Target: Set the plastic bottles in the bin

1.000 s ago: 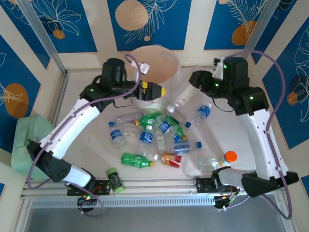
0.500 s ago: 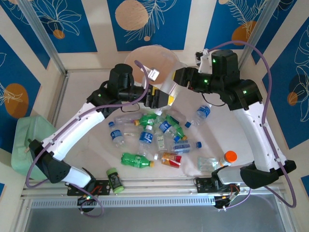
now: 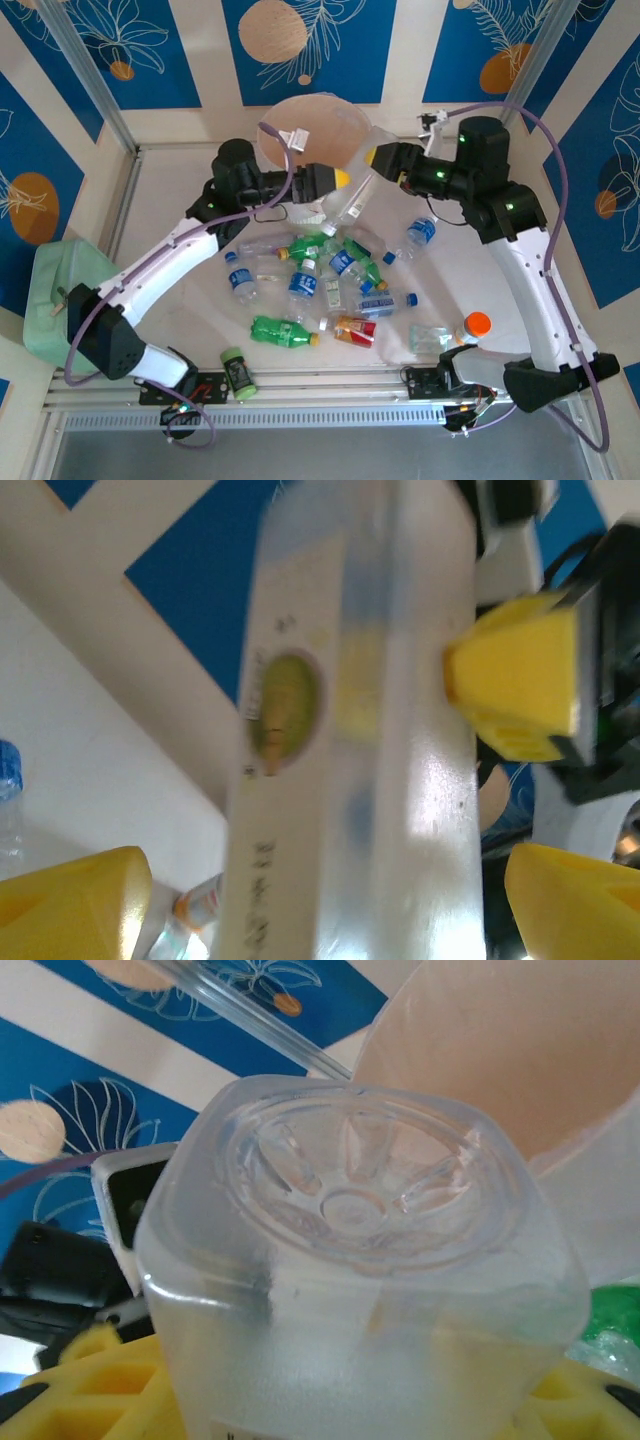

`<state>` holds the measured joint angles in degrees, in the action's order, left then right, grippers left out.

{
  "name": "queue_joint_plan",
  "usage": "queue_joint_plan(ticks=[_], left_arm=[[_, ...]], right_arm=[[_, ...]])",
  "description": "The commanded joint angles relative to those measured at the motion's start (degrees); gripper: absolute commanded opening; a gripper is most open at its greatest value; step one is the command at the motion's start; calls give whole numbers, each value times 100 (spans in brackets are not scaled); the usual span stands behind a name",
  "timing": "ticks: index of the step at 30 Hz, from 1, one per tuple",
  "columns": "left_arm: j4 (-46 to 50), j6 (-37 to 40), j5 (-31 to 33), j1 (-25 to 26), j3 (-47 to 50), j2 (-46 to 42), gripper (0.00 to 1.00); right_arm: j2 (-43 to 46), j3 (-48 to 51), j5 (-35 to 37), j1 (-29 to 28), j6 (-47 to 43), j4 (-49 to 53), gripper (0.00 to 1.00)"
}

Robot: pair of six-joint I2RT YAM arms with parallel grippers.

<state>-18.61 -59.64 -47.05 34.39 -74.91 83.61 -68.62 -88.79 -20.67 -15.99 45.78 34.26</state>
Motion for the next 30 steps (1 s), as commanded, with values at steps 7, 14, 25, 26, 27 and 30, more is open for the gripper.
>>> queue_joint_plan(ticks=[7,14,25,26,27,30], left_arm=[[-1750,-1348,-784,-51,-91,139,90],[-1820,-1396,-973,-12,-121,228,89],[-2799,-2091,-1012,120,-164,425,69],[-2861,-2130,-1025,120,-166,434,65],[-2884,-2148,-1026,120,-168,444,62],[-2884,-2149,-979,116,-190,454,54]], right_arm=[[117,50,-1256,336,360,-1317,52],[-109,-292,-1137,-60,115,-1201,51],[-305,-468,-840,-492,56,-1158,51],[-310,-481,-809,-512,61,-1158,51],[-310,-481,-788,-513,69,-1158,52],[-343,-481,-790,-520,93,-1198,52]])
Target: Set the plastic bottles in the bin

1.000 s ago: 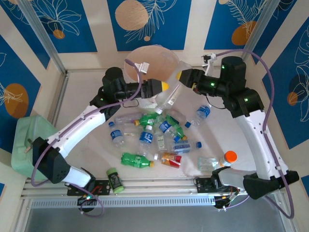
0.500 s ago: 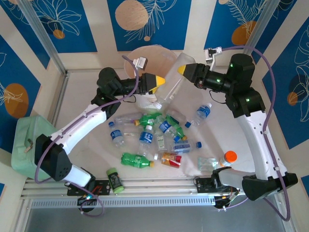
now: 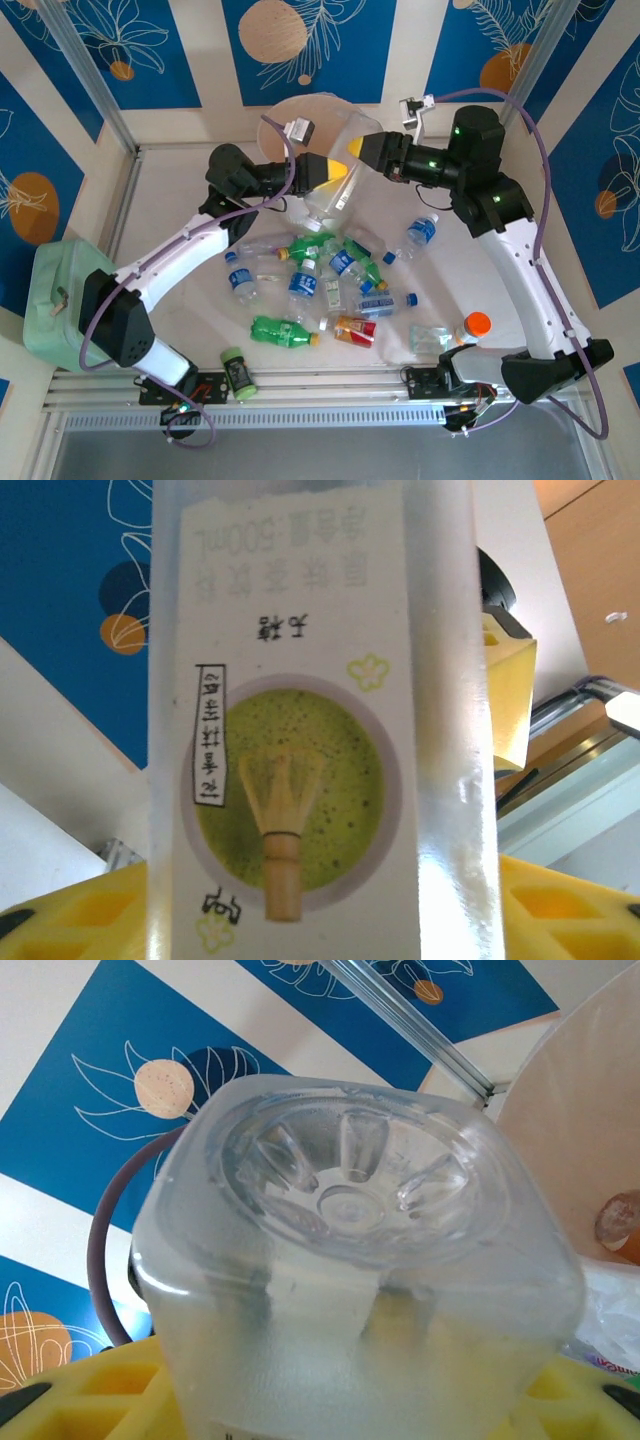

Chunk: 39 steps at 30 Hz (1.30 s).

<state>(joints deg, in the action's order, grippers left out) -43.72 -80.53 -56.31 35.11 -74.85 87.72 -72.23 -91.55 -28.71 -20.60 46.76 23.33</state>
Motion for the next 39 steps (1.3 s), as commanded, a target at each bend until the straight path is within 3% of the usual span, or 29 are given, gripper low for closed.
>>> queue_joint_plan(ticks=[1,6,11,14,18,22,26,28,39], left_arm=[[-360,-41,-10,40,-197,35,54],[-128,79,137,0,-230,43,47],[277,286,273,-220,-356,78,44],[1039,724,404,-460,-608,37,44],[3717,2444,880,-693,-1674,45,49],[7397,4691,2539,-733,-3929,698,48],[9639,5643,4268,-734,-6124,1888,42],[10034,5803,4719,-734,-6686,2313,40],[10041,6106,5761,-501,-7058,3247,39]], right_arm=[[3,-206,14,-58,-5,-110,52],[-59,-189,1,36,18,-169,55],[41,-267,657,408,185,247,87],[95,-508,1284,890,323,1050,92],[176,-491,1371,1543,386,1654,92],[346,-184,1509,1711,281,1910,92],[484,84,1632,1758,169,2182,92],[538,182,1696,1804,128,2322,92],[555,1044,1282,2279,39,2325,92]])
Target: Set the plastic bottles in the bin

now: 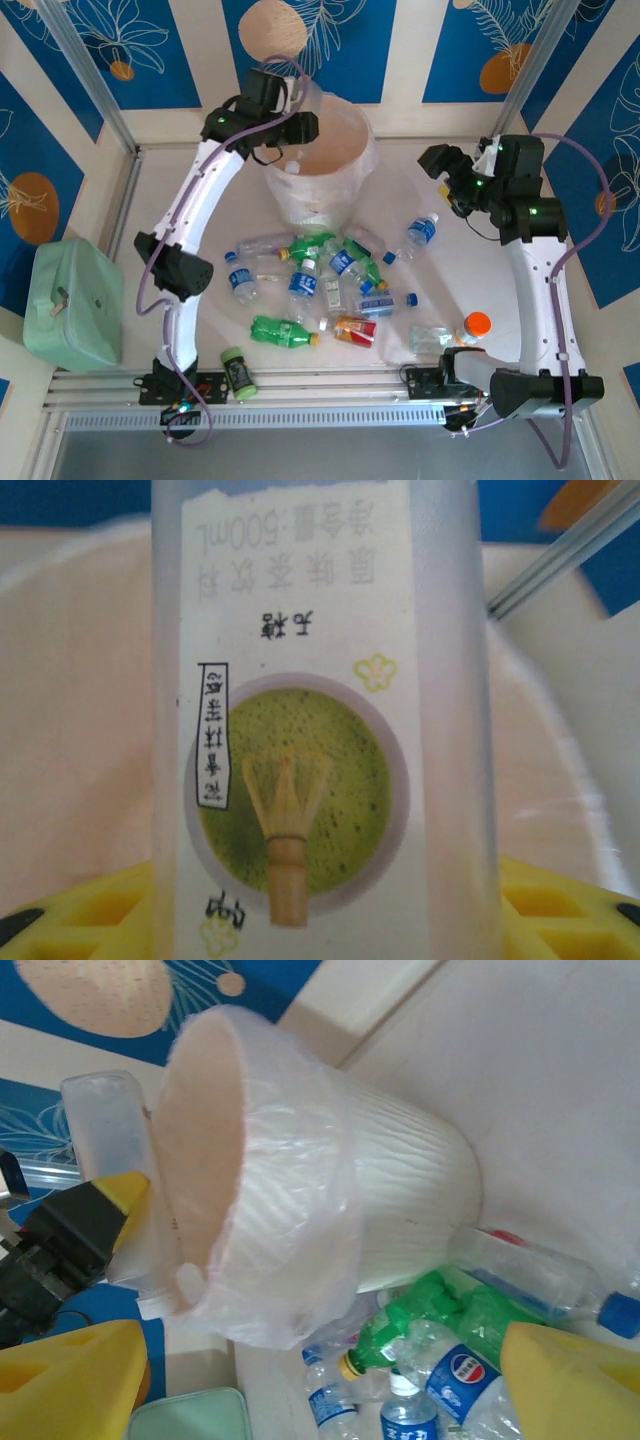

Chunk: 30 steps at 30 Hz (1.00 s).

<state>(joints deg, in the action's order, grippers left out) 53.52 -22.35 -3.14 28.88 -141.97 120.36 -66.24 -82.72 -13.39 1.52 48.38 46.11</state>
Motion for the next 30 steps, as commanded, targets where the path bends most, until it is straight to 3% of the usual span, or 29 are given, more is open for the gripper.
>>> queue_joint_plan(ticks=[1,6,11,19,25,30], left_arm=[[326,292,453,127,-371,34,39],[283,344,643,247,-369,189,42],[291,502,867,381,-370,230,68],[205,590,1063,468,-360,-29,80],[-24,613,1224,600,5,-898,81],[-897,315,702,618,1746,-2396,84]], right_arm=[[-79,206,-265,77,-144,48,91],[-170,327,-479,198,-245,232,90],[-122,168,-431,313,-398,596,91],[-100,-113,70,297,-528,1114,90],[-869,-600,985,55,-811,1906,90],[-1511,-335,1558,-218,-698,1958,87]])
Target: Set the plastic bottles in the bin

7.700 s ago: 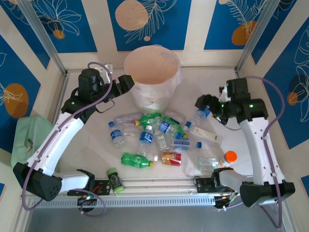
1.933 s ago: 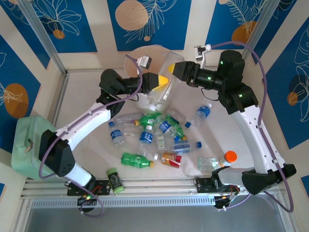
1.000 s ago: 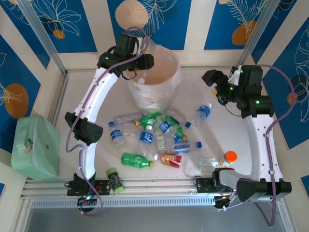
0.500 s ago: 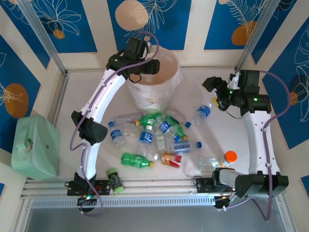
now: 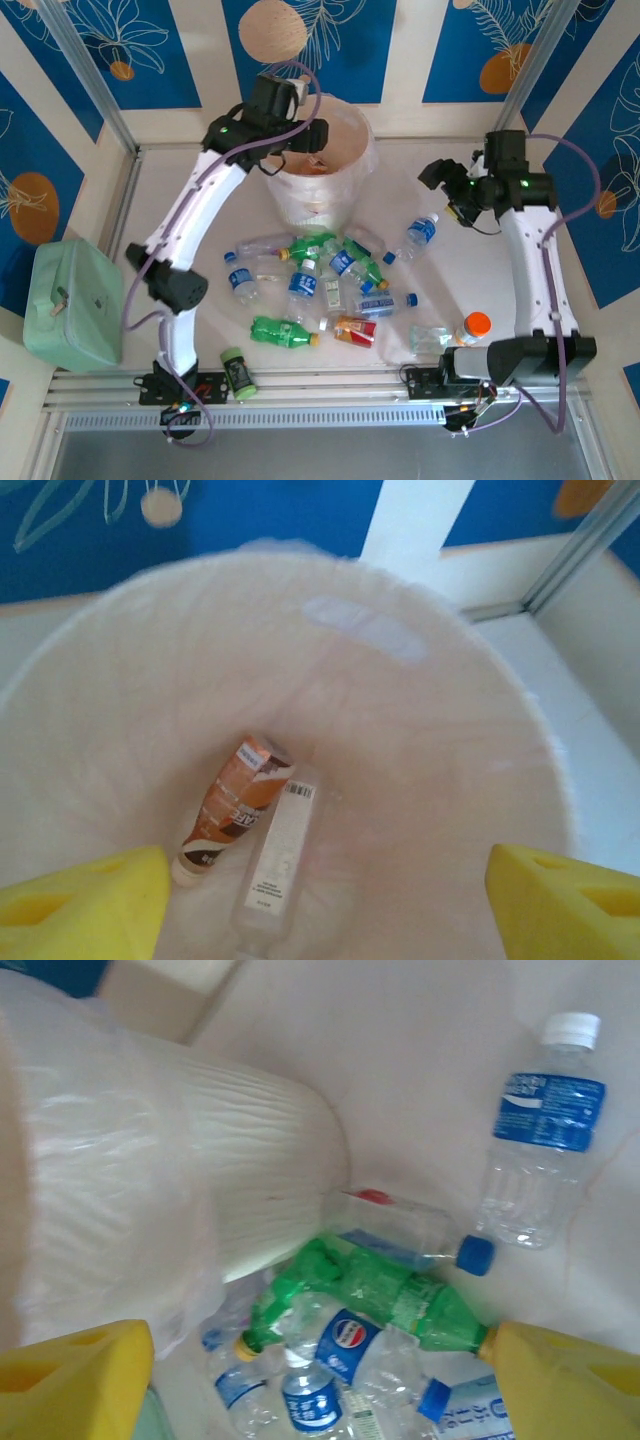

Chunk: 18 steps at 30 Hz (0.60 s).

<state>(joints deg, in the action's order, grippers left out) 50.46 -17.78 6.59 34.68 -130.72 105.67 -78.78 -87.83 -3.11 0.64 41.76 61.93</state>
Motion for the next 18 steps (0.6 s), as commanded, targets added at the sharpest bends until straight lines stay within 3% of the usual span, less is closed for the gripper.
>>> queue_joint_plan(ticks=[1,6,11,18], left_arm=[[-726,-236,-417,31,1079,-1250,86],[-1028,-719,-928,-11,3033,-2609,86],[-1432,-1145,-1359,-61,4766,-3828,85],[-1684,-1597,-1803,-111,5620,-3978,81]], right_arm=[[-351,287,597,-170,17,296,87],[-849,785,586,-316,216,-251,88],[-1531,884,1167,-591,292,-518,92],[-2152,1022,1347,-592,261,-769,94]])
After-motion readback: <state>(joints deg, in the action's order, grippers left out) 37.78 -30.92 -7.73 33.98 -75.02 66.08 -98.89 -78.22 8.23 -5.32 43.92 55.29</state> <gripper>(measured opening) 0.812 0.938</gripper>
